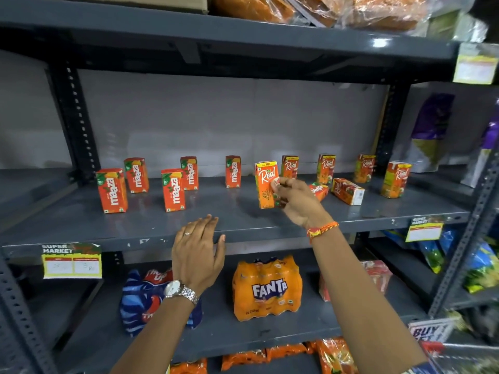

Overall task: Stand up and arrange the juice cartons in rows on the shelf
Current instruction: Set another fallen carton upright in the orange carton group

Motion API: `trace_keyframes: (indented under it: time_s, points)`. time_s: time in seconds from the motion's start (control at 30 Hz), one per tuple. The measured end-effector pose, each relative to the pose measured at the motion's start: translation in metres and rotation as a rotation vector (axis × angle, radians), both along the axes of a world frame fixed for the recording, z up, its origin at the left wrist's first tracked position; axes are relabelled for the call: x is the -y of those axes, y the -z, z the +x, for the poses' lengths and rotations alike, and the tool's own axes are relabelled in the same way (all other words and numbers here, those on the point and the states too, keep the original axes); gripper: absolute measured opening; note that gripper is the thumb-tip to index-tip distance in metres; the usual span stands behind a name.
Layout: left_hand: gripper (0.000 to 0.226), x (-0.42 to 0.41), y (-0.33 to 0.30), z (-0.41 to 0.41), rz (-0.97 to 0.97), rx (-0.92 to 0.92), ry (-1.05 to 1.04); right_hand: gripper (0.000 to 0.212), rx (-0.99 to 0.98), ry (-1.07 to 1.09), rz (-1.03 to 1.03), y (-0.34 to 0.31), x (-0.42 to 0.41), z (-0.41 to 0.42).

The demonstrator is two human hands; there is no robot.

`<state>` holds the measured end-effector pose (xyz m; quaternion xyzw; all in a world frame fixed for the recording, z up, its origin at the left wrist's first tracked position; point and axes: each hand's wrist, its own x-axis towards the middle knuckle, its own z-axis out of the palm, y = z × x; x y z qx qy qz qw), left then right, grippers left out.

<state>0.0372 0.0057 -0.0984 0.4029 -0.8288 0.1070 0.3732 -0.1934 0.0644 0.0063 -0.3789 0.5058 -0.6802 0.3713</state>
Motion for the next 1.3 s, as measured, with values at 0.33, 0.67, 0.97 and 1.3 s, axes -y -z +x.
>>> trace_keyframes:
  time_s: [0.33, 0.67, 0.97, 1.3]
  points:
    - [0.053, -0.014, -0.002, -0.024, 0.021, -0.078, -0.118, 0.015, -0.007, 0.225, -0.13, -0.015, -0.037, -0.067]
    - [0.057, -0.041, -0.002, -0.099, 0.04, -0.049, 0.007, 0.015, -0.263, 0.713, -0.091, -0.029, -0.057, -0.217]
    - [0.054, -0.042, 0.001, -0.1, -0.025, -0.097, -0.027, 0.029, -0.395, 0.679, 0.214, 0.006, -0.053, -0.248]
    - [0.052, -0.043, 0.004, -0.109, -0.005, -0.167, -0.059, 0.027, -0.634, 0.832, 0.173, 0.005, -0.061, -0.226]
